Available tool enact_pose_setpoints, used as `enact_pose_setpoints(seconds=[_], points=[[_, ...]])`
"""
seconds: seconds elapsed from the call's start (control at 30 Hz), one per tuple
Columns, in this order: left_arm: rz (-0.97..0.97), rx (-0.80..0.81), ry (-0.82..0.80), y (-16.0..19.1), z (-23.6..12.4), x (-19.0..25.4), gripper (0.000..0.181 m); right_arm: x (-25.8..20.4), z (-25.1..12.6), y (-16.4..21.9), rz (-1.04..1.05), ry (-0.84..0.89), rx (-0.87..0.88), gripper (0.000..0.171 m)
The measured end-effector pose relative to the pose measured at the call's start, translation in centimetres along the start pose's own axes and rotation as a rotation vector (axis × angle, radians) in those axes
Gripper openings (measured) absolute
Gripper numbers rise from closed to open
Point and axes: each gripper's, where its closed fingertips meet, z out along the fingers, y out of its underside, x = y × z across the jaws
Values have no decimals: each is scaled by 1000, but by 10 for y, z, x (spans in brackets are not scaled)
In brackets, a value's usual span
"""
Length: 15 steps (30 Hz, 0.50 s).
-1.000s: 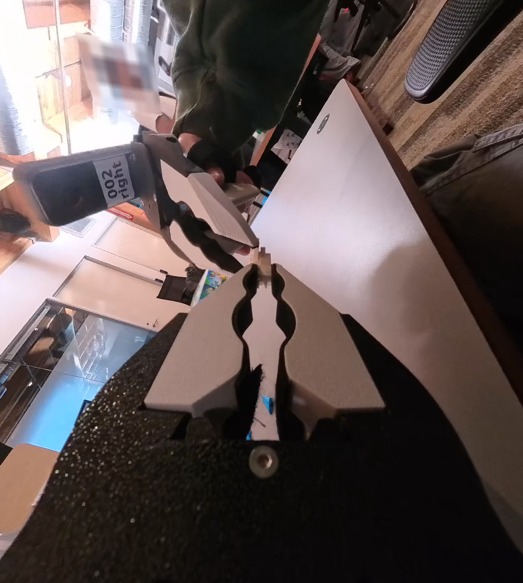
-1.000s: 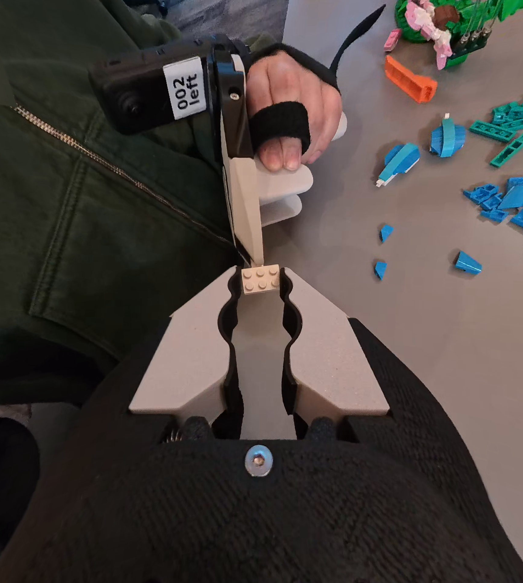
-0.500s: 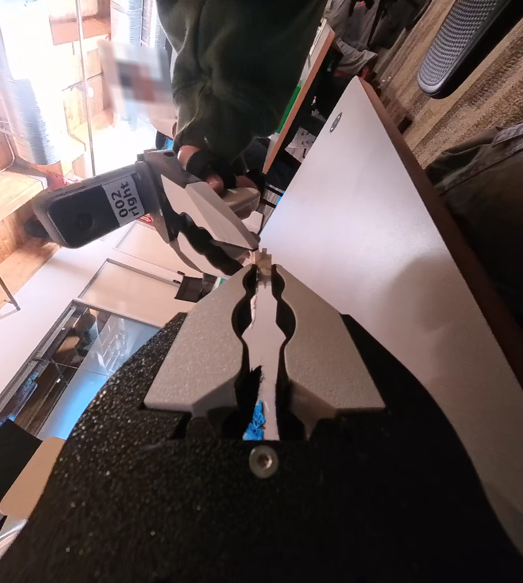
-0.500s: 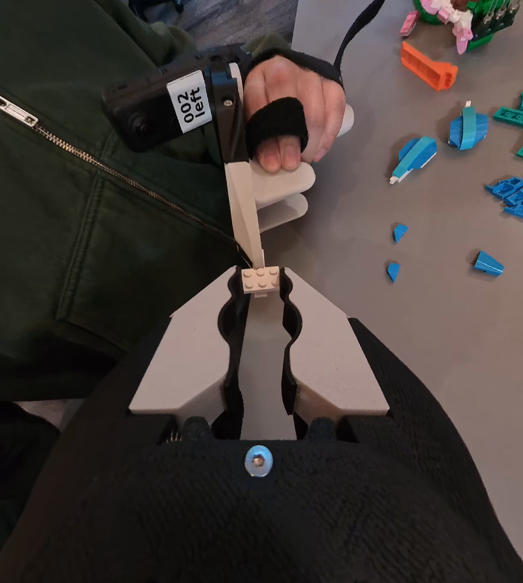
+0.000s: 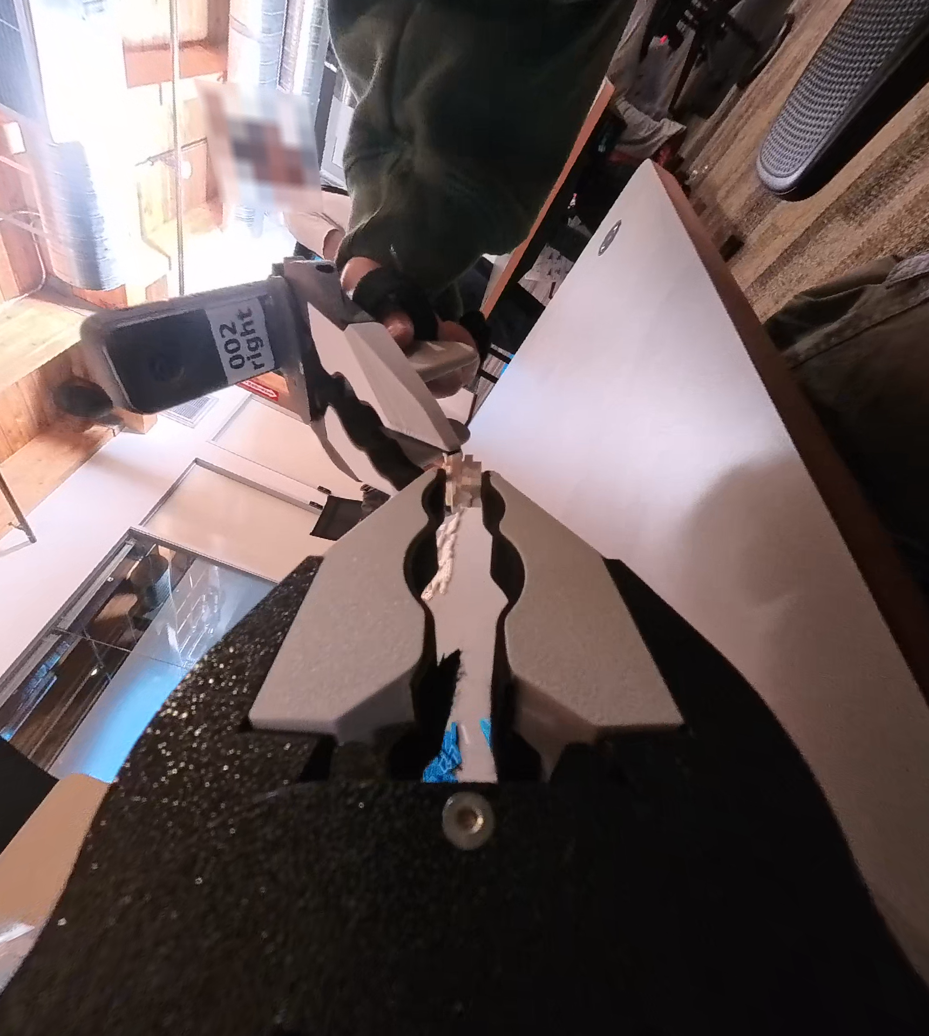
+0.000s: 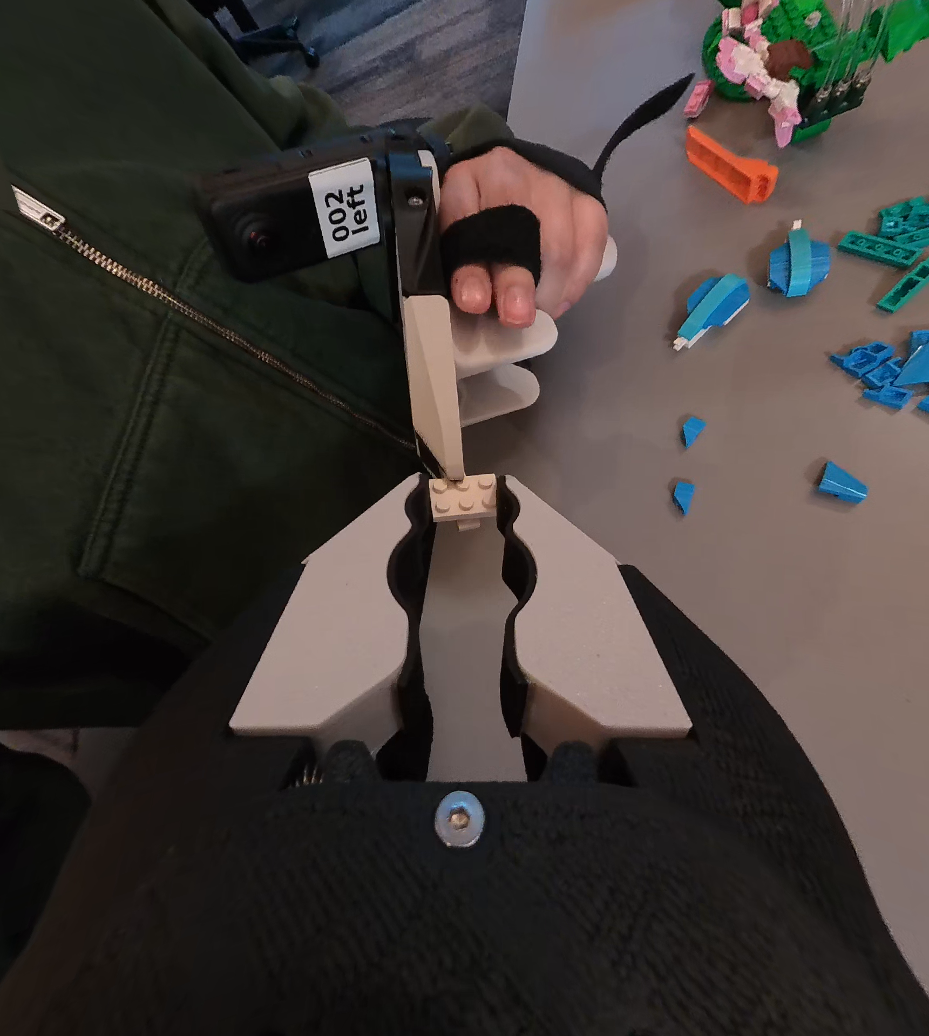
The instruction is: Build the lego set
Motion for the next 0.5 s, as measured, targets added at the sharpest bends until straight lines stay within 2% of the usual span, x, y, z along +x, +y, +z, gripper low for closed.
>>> enact_pose_setpoints(seconds=[0.03, 0.33, 0.5], points=[[-1, 1, 1, 0, 0, 0, 8, 0, 0, 0, 3, -3, 3, 22], [1, 0, -18, -2, 0, -2, 7, -2, -2, -2, 17, -8, 53, 23], [-44, -21, -18, 2, 1, -6, 7, 2, -3, -3, -56, 73, 61, 23]])
